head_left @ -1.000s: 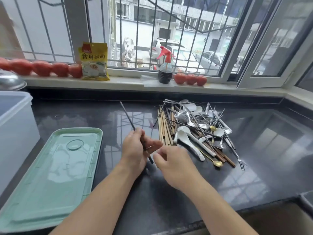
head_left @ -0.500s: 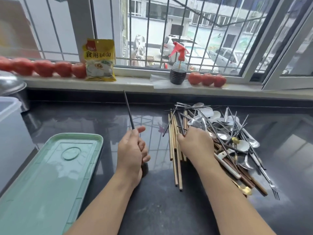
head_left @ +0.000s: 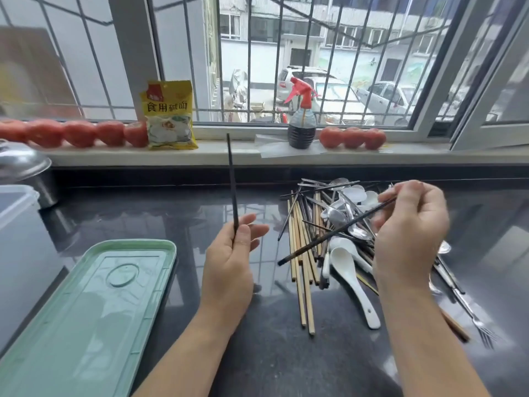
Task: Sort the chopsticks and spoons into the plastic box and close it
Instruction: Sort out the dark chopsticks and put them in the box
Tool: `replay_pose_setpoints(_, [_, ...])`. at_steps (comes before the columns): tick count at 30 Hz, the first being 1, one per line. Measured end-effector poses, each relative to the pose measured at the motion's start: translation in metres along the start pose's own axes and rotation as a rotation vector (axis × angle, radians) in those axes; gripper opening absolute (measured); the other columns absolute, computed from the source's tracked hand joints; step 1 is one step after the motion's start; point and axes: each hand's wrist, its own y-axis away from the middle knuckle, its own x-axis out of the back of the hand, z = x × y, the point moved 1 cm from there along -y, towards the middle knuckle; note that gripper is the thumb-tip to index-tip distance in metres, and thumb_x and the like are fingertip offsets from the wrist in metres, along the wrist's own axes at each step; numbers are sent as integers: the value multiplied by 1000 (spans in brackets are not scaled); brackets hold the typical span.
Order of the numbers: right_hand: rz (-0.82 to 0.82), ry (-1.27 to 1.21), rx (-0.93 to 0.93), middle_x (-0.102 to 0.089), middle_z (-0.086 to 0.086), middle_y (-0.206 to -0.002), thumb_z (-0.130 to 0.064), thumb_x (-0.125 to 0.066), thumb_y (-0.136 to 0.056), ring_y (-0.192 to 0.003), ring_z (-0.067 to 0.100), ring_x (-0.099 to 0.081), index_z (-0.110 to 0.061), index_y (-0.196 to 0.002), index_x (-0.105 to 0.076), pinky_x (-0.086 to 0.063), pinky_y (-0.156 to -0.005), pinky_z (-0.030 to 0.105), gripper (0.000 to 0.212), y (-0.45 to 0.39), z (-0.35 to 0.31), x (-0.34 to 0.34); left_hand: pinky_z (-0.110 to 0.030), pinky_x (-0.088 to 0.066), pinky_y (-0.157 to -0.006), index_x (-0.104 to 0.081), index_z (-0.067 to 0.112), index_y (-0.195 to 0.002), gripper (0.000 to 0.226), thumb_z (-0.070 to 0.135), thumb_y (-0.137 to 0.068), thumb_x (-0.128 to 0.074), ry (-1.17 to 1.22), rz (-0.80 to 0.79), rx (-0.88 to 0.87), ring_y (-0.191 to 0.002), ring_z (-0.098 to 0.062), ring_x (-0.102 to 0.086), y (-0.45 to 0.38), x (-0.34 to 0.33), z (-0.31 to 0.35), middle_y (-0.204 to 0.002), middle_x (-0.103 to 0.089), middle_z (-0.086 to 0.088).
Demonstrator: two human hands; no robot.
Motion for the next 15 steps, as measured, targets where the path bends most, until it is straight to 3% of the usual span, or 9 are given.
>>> replay_pose_setpoints(1, [-99,-32,-66,-60,-3,-68,-25,-43,-109,-48,14,-51,-16,-89,-54,-44,-45,30,25,6,-3,-5,-20,-59,-76,-65,24,-123,27,24,-110,-41,-36,-66,-28,-106,-7,-71,2,-1,3,-105,-77,8])
replay_pose_setpoints(3, [-277,-11,-110,-59,1,-64,-25,-46,-108,-46,16,-51,-7,-91,-55,-44,-43,29,26,17,-4,-17,-31,-60,-81,-63,22,-122,26,23,-110,-41,-56,-268,-2,-93,-14,-75,8,-7,9,-101,-78,1])
replay_pose_setpoints(5, [-395,-23,-145,-58,6,-67,-25,-48,-107,-46,16,-50,-1,-97,-56,-43,-43,31,27,19,-1,-37,-42,-53,-60,-63,24,-118,23,24,-111,-41,-55,-444,79,-61,-23,-65,12,-11,8,-77,-70,-4])
replay_pose_setpoints(6, [-454,-36,-186,-59,7,-71,-27,-48,-107,-48,15,-52,-2,-100,-57,-45,-45,31,27,16,1,-51,-38,-42,-49,-63,25,-114,23,25,-111,-41,-54,-449,94,-50,-20,-51,11,-10,4,-65,-58,-2])
replay_pose_setpoints(8, [-559,99,-215,-65,8,-87,-32,-46,-108,-59,17,-61,-9,-107,-59,-50,-54,32,27,8,11,-81,-29,-26,-43,-63,26,-108,23,25,-111,-40,23,-257,117,-47,-13,-31,2,-4,-2,-60,-39,4])
replay_pose_setpoints(11, [-777,971,72,-67,10,-112,-24,-50,-102,-98,30,-66,-13,-115,-57,-46,-74,35,19,-1,52,-119,-22,-26,-41,-58,21,-113,21,20,-112,-37,175,93,139,-48,-8,-29,-14,13,-5,-64,-35,4])
replay_pose_setpoints(13, [-908,1399,105,-64,12,-124,-15,-51,-95,-113,35,-62,-13,-124,-54,-46,-81,38,29,4,75,-132,-25,-27,-42,-58,23,-113,21,20,-112,-37,154,170,127,-49,-8,-30,-16,18,-12,-64,-36,5])
replay_pose_setpoints(15, [-947,1558,96,-64,10,-129,-11,-52,-93,-117,33,-62,-13,-127,-58,-46,-83,36,35,10,88,-139,-29,-27,-45,-60,28,-111,22,22,-112,-38,136,182,114,-50,-10,-31,-16,18,-18,-63,-38,7])
